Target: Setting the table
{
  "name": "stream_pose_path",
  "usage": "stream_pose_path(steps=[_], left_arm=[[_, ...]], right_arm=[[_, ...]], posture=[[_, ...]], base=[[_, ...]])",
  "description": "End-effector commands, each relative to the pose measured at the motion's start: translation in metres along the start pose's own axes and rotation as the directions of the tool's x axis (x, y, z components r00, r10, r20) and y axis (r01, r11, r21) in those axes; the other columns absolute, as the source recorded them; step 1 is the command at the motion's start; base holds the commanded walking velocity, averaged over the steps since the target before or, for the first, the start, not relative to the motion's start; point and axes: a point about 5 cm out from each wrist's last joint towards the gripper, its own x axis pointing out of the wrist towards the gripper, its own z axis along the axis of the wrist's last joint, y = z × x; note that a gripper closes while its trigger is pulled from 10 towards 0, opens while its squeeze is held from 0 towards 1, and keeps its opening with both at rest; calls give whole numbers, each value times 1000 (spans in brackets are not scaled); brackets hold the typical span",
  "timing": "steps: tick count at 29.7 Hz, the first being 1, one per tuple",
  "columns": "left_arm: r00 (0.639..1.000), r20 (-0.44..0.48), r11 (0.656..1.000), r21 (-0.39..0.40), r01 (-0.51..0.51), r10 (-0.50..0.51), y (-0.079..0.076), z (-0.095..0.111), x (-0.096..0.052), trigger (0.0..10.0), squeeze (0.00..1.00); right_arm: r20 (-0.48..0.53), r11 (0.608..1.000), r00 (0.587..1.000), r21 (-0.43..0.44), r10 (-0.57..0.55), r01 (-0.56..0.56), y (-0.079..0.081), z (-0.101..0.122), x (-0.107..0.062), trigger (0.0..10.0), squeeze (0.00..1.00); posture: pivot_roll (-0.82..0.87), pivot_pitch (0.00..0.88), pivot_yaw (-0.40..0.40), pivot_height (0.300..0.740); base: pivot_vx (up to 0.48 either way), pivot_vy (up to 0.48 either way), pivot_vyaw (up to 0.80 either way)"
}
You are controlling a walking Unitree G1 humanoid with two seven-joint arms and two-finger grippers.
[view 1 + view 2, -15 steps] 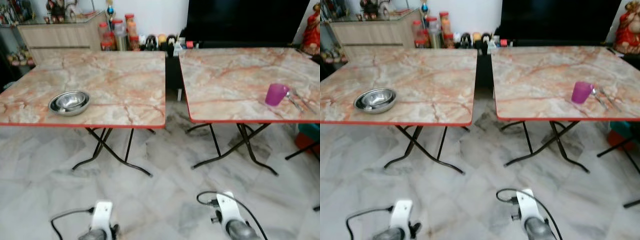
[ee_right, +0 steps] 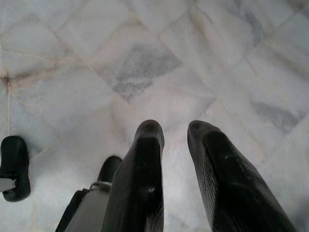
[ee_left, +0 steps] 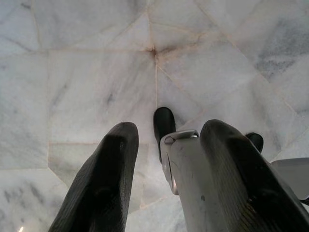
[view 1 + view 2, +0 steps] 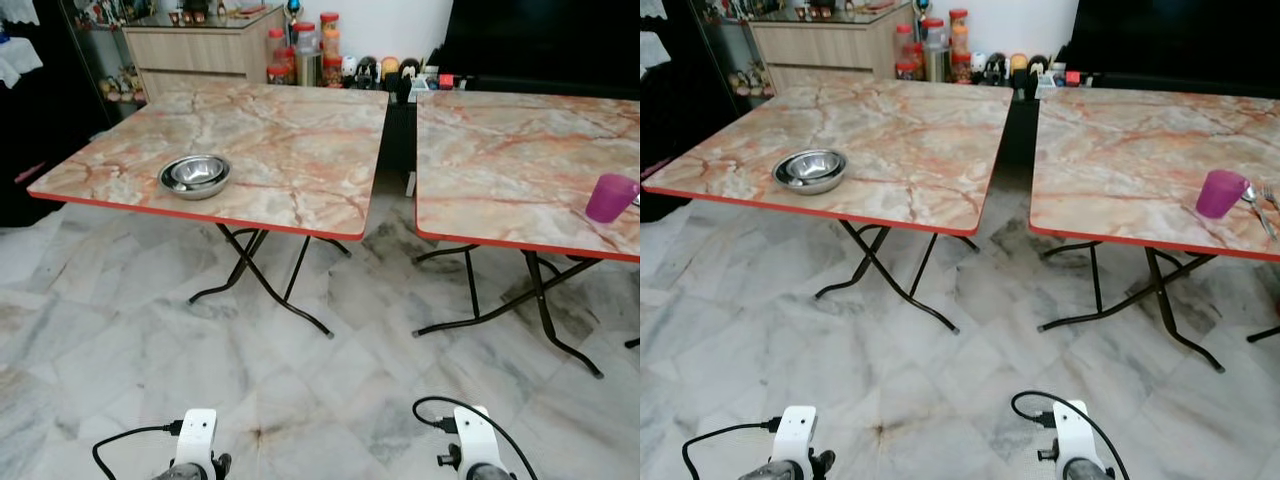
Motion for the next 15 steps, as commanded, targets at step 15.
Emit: stream_pose_path(steps=[15], left_arm=[[1000,-12,1000,14,-22,22,3,5,1,10000,0]], right_arm=[[-12,998,1000,59,14,-13,3,-19,-3,10000,0]], posture=[[4,0,-6,740]], base=[[302,0,0]])
